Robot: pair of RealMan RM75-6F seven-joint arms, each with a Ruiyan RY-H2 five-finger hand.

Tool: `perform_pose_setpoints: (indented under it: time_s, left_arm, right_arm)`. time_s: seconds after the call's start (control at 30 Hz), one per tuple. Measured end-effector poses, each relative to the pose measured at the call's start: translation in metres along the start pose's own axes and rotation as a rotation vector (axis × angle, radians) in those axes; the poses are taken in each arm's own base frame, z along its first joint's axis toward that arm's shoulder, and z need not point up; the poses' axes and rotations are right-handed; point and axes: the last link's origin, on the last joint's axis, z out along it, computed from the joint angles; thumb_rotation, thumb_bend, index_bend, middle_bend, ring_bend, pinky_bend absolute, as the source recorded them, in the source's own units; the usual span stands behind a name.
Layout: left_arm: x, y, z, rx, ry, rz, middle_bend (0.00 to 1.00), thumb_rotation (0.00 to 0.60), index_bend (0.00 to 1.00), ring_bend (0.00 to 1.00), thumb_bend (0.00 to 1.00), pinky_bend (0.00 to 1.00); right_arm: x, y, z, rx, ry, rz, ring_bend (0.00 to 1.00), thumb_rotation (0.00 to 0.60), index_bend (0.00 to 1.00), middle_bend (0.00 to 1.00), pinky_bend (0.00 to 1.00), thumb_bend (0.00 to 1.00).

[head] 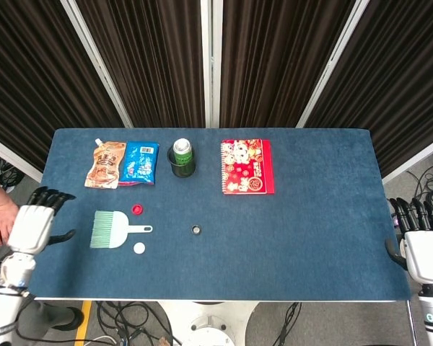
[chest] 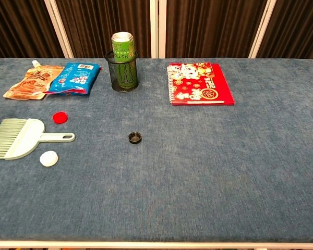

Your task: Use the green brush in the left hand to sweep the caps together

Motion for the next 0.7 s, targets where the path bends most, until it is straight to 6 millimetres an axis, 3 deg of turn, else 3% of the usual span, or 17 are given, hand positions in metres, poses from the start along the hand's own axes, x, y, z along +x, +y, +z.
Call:
perform_pose_setpoints:
  time_s: [0.17,0.37,0.7]
  left_arm:
    - [-0.015,0.024,0.032,-0.063,-0.073,-0.029,0.38,0.6,0.35,0.29,0.13,0.18]
    - [-0.043,0.057,0.058,-0.095,-0.163,-0.049,0.4,0.6,0.37,0.29,0.15,0.18]
    - [-0.08,0.091,0.062,-0.141,-0.249,0.008,0.42,0.6,0.38,0.29,0.15,0.19]
  right_arm:
    - [0.006,0.002,0.002,-0.002,0.016,-0.011,0.0,0.6,0.0,0.09,0.03,0.27]
    - [0.009,0.004,0.001,-0.012,0.022,-0.014,0.0,0.6,0.0,0.09,0.02,0.27]
    - [0.011,0.009,-0.002,-0.03,0.027,-0.007,0.0,0.6,0.0,0.09,0.02,0.27]
